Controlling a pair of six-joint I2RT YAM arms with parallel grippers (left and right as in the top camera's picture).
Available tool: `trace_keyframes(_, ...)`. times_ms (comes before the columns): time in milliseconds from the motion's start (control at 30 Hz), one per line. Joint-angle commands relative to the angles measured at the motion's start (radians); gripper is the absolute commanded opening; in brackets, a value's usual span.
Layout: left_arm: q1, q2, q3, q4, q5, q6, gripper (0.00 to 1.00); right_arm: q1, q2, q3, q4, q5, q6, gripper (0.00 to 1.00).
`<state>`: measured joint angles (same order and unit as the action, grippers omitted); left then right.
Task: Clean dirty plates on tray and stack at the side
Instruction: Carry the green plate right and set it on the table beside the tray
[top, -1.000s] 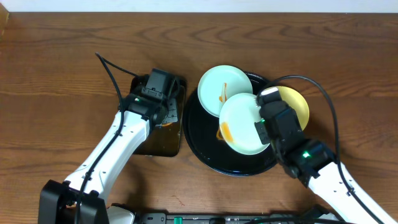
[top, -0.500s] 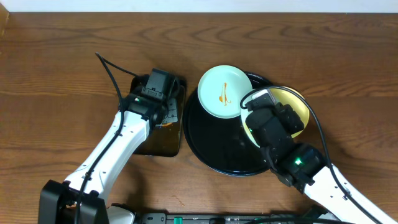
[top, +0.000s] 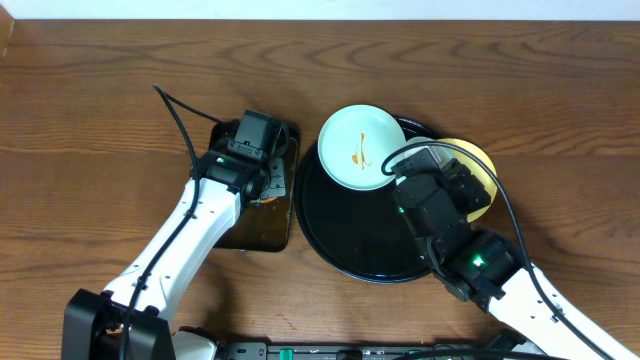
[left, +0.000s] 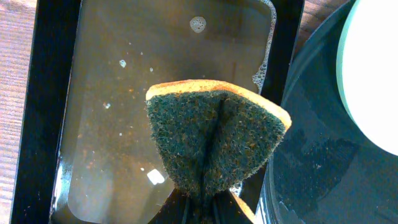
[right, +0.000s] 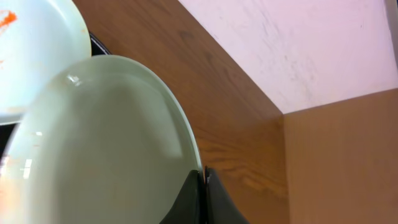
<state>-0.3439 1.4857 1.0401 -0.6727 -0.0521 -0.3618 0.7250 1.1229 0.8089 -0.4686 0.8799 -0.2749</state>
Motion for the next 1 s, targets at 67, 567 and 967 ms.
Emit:
trace_keyframes(67, 0.002, 0.011, -0.006, 0.0, -0.012, 0.002, 0.08, -0.079, -0.012, 0.031, 0.002, -0.06, 0.158, 0.01)
trace_keyframes(567, 0.002, 0.011, -0.006, 0.0, -0.012, 0.002, 0.08, -0.88, 0.0, 0.03, 0.005, -0.384, 0.365, 0.01)
trace_keyframes(967, 0.002, 0.011, -0.006, 0.0, -0.012, 0.002, 0.08, -0.985, 0.095, 0.03, 0.0, -0.875, 0.372, 0.15)
